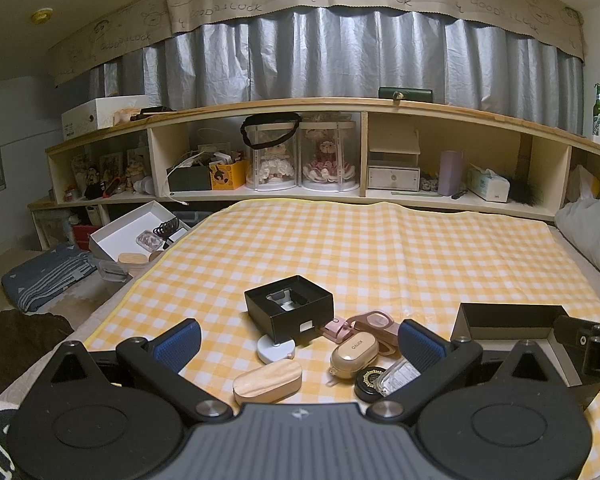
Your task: Organize rigid objects
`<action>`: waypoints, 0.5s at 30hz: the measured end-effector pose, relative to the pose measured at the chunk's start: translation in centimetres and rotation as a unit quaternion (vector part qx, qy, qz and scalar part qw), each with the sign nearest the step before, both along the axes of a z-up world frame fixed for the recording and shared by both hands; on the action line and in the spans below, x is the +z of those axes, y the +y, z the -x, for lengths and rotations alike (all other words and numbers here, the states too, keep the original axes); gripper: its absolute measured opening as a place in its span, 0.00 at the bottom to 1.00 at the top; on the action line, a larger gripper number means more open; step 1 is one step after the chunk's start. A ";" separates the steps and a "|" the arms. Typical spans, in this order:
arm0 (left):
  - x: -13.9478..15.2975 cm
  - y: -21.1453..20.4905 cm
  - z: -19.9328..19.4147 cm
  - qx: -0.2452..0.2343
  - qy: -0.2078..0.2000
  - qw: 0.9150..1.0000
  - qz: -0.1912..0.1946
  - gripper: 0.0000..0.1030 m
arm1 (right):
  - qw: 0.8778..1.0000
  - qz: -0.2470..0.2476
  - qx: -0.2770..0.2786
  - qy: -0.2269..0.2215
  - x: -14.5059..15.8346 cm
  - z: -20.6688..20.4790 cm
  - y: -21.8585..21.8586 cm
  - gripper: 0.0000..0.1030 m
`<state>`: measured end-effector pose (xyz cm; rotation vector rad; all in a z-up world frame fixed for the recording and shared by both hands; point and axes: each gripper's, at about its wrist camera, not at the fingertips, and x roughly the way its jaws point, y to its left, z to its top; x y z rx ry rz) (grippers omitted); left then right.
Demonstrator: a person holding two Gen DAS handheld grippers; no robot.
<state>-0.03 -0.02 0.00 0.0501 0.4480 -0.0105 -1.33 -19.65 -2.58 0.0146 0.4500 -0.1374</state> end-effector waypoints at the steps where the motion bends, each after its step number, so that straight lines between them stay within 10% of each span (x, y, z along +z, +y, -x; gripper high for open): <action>1: 0.0 0.0 0.0 0.000 0.000 1.000 0.000 1.00 | 1.000 0.000 0.000 0.000 0.1 0.0 0.0 1.00; 15: 0.0 0.0 0.0 0.000 0.000 1.000 0.000 1.00 | 1.000 0.000 -0.001 0.001 -0.2 0.1 -0.1 1.00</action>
